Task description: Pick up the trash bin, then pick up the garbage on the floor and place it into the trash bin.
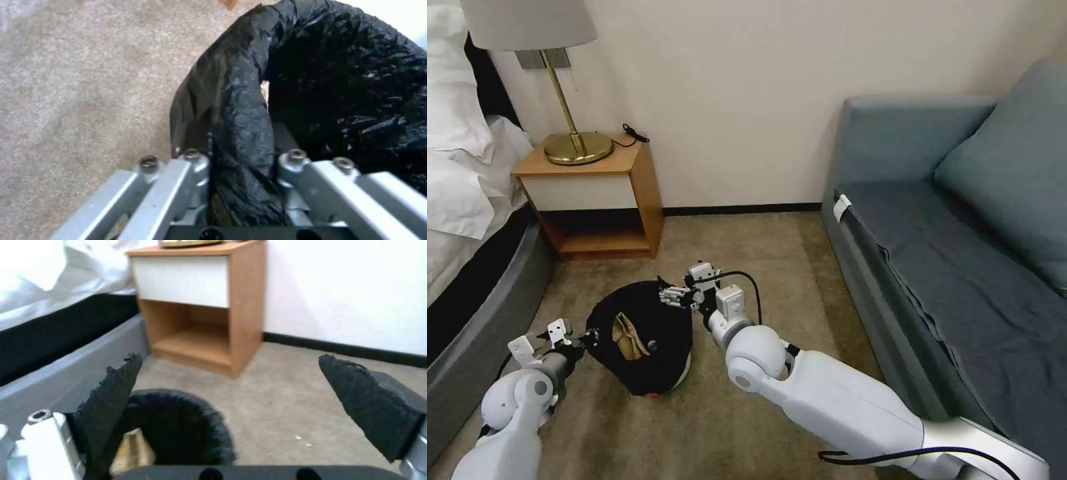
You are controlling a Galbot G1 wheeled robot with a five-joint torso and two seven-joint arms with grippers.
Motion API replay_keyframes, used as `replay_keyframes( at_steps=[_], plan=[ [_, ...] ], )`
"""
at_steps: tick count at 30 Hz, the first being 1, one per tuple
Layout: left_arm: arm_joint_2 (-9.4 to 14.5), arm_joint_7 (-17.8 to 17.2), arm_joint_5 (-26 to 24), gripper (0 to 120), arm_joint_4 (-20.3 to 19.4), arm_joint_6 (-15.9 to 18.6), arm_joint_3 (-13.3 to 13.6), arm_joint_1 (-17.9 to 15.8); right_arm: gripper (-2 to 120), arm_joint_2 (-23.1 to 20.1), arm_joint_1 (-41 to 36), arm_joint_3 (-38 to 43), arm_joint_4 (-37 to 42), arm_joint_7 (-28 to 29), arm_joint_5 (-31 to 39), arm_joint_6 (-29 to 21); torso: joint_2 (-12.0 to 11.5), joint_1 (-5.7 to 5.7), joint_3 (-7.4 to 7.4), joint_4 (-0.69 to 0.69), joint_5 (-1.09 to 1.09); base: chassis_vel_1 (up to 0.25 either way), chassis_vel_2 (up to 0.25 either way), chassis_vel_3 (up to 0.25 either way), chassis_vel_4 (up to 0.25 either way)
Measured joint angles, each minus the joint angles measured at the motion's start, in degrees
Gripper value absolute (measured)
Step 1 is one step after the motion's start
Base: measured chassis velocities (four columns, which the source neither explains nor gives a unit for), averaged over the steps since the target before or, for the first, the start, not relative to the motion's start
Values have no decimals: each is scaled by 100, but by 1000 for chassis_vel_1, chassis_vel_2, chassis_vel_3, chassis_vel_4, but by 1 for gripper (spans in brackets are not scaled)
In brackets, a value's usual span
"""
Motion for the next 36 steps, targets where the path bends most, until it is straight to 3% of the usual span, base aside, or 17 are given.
replay_keyframes(
  at_steps=[2, 14, 16, 18, 19, 23, 24, 27, 28, 36],
  plan=[
    [-8, 142, 129, 40, 17, -60, -19, 34, 100, -11, -146, 224, 71, 184, -154, -35, 0, 0, 0, 2, 0, 0, 0, 0, 0],
    [-14, 491, 486, 79, -34, -654, -102, 67, 100, -300, -828, 1001, 493, 339, -786, -341, 0, 0, 0, 1, -1, 0, 0, 0, 0],
    [-49, 697, 623, 90, -114, -1040, -147, 105, 100, -398, -1321, 1329, 720, 369, -965, -460, 0, 0, 0, 0, 0, 0, 0, 0, 0],
    [-53, 718, 637, 90, -119, -1074, -150, 108, 100, -403, -1339, 1340, 728, 369, -973, -461, -1, 0, 0, 0, 0, 0, 0, 0, 0],
    [-91, 917, 758, 97, -171, -1398, -176, 128, 100, -542, -1681, 1550, 859, 345, -1141, -467, 0, 0, 0, 0, -1, 0, 0, 0, 0],
    [-335, 1506, 1068, 100, -478, -2247, -246, 320, 100, -706, -2381, 2105, 1141, 166, -1582, -366, 0, 0, 0, -1, 0, 0, 0, 0, 0],
    [-335, 1506, 1068, 100, -478, -2247, -246, 320, 100, -706, -2381, 2105, 1141, 166, -1582, -366, 0, 0, 0, -1, 0, 0, 0, 0, 0],
    [-645, 1748, 1134, 100, -944, -2633, -268, 605, 100, -608, -2757, 2489, 1254, -7, -2027, -221, 0, 0, 0, 0, 0, 0, 0, 0, 0],
    [-815, 1870, 1235, 100, -1191, -2905, -271, 765, 100, -537, -2952, 2685, 1306, -94, -2306, -133, 0, 0, 0, 0, 1, 0, 0, 0, 0],
    [-1298, 2195, 1656, 100, -1881, -3478, -228, 1319, 100, -401, -3701, 3261, 1552, -399, -3111, 141, 0, 0, 0, 0, 1, 0, 0, 0, 0]
  ],
)
